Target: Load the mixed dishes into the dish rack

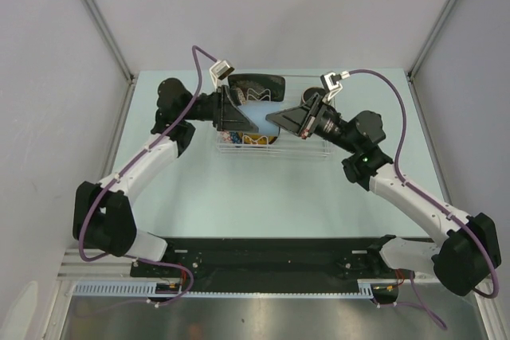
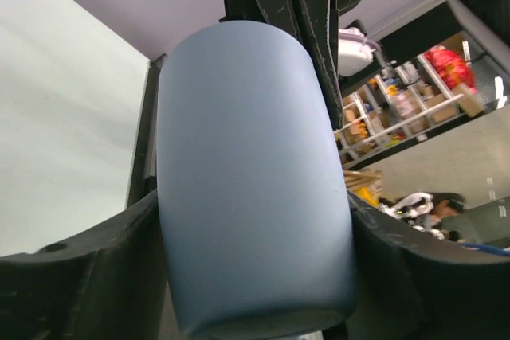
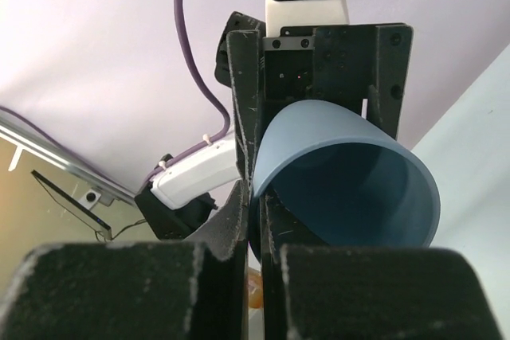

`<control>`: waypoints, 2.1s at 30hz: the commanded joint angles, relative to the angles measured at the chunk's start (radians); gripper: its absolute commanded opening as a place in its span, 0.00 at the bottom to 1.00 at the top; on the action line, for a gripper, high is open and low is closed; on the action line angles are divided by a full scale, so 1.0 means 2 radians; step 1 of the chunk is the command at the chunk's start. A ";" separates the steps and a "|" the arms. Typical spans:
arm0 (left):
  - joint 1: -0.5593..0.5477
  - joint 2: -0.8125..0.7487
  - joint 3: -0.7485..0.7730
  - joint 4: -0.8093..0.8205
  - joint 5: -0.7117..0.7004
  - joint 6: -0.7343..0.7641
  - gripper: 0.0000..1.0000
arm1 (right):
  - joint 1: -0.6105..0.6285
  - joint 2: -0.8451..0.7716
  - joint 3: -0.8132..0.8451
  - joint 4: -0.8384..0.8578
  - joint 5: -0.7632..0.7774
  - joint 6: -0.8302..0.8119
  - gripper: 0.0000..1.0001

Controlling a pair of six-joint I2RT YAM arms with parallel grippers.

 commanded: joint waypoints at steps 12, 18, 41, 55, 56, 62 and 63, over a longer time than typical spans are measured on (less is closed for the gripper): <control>-0.038 0.033 0.278 -0.581 -0.252 0.501 0.00 | -0.132 -0.118 -0.001 -0.274 -0.043 -0.109 0.65; -0.102 0.137 0.433 -0.735 -0.368 0.632 0.00 | -0.193 -0.208 -0.001 -0.432 0.027 -0.181 0.90; -0.190 0.434 0.658 -0.860 -0.515 0.821 0.00 | -0.217 -0.333 -0.069 -0.544 0.149 -0.230 0.90; -0.200 0.464 0.629 -0.816 -0.556 0.830 0.00 | -0.226 -0.327 -0.096 -0.507 0.184 -0.243 0.85; -0.200 0.461 0.625 -0.814 -0.558 0.830 0.00 | -0.226 -0.312 -0.096 -0.501 0.194 -0.250 0.84; -0.200 0.451 0.600 -0.812 -0.559 0.838 0.00 | -0.222 -0.185 -0.067 -0.510 0.315 -0.307 0.80; -0.199 0.446 0.596 -0.811 -0.559 0.840 0.00 | -0.223 -0.162 -0.057 -0.511 0.317 -0.316 0.80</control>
